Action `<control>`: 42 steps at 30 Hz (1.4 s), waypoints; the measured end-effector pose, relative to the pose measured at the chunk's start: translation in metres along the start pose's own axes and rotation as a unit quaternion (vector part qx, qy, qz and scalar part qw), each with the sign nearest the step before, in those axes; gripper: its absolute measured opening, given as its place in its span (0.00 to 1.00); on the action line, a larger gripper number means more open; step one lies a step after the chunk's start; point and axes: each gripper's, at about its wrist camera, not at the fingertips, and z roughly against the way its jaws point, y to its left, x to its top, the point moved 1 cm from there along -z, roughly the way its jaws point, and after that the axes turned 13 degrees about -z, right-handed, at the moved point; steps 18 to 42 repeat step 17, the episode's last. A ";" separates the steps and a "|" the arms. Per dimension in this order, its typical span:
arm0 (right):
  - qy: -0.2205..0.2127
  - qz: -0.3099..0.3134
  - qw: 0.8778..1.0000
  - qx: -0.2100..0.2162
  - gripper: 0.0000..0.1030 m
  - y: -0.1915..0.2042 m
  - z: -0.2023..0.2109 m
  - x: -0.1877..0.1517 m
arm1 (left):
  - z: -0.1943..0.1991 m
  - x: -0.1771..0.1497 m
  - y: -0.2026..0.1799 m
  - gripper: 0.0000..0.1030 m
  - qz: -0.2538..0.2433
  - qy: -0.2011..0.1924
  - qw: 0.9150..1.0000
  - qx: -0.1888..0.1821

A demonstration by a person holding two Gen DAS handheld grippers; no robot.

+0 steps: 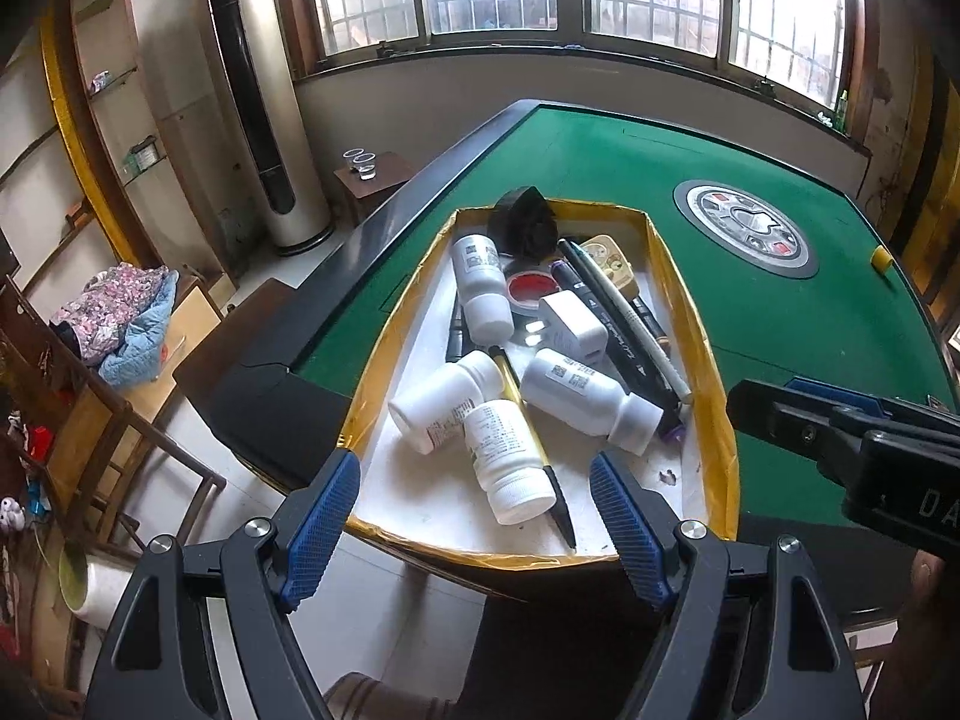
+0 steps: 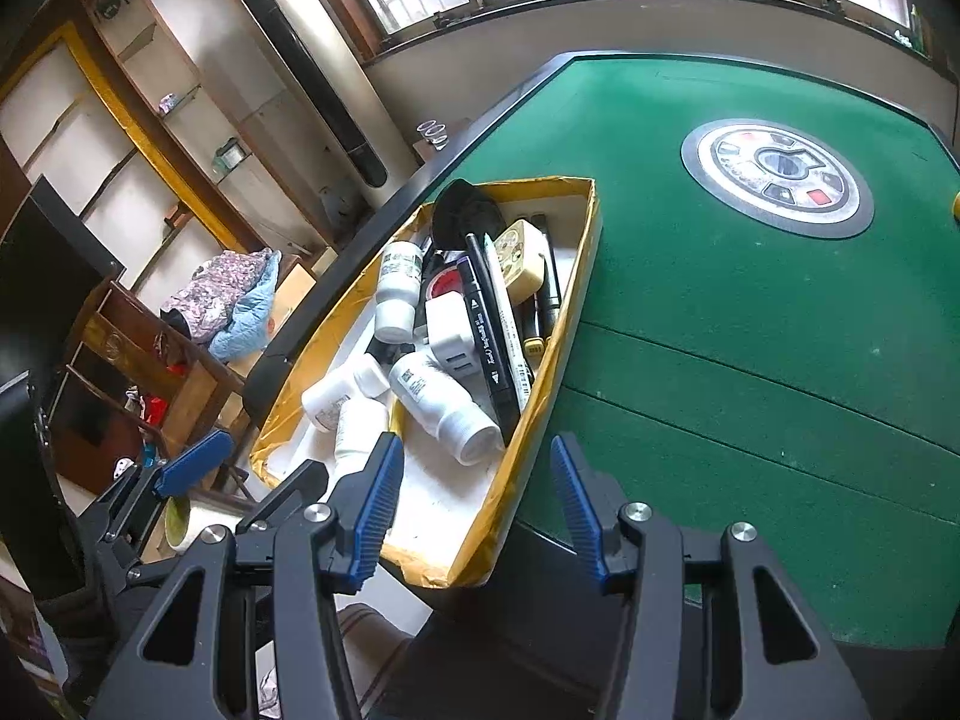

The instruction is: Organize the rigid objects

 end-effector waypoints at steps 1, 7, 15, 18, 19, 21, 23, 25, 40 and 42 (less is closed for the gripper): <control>0.001 0.001 1.000 0.000 0.49 0.000 -0.001 0.000 | 0.000 0.000 0.001 0.80 0.001 0.000 1.000 0.001; 0.008 0.006 1.000 -0.001 0.49 0.002 -0.007 0.000 | -0.003 -0.001 0.006 0.80 0.008 0.003 1.000 0.006; 0.005 0.018 1.000 -0.015 0.49 0.011 -0.011 -0.001 | -0.012 0.002 0.030 0.80 0.026 -0.018 0.999 0.025; 0.000 0.021 1.000 -0.018 0.49 0.013 -0.013 0.000 | -0.016 0.008 0.036 0.80 0.022 -0.024 0.999 0.028; 0.000 0.021 1.000 -0.018 0.49 0.013 -0.013 0.000 | -0.016 0.008 0.036 0.80 0.022 -0.024 0.999 0.028; 0.000 0.021 1.000 -0.018 0.49 0.013 -0.013 0.000 | -0.016 0.008 0.036 0.80 0.022 -0.024 0.999 0.028; 0.000 0.021 1.000 -0.018 0.49 0.013 -0.013 0.000 | -0.016 0.008 0.036 0.80 0.022 -0.024 0.999 0.028; 0.000 0.021 1.000 -0.018 0.49 0.013 -0.013 0.000 | -0.016 0.008 0.036 0.80 0.022 -0.024 0.999 0.028; 0.000 0.021 1.000 -0.018 0.49 0.013 -0.013 0.000 | -0.016 0.008 0.036 0.80 0.022 -0.024 0.999 0.028; 0.000 0.021 1.000 -0.018 0.49 0.013 -0.013 0.000 | -0.016 0.008 0.036 0.80 0.022 -0.024 0.999 0.028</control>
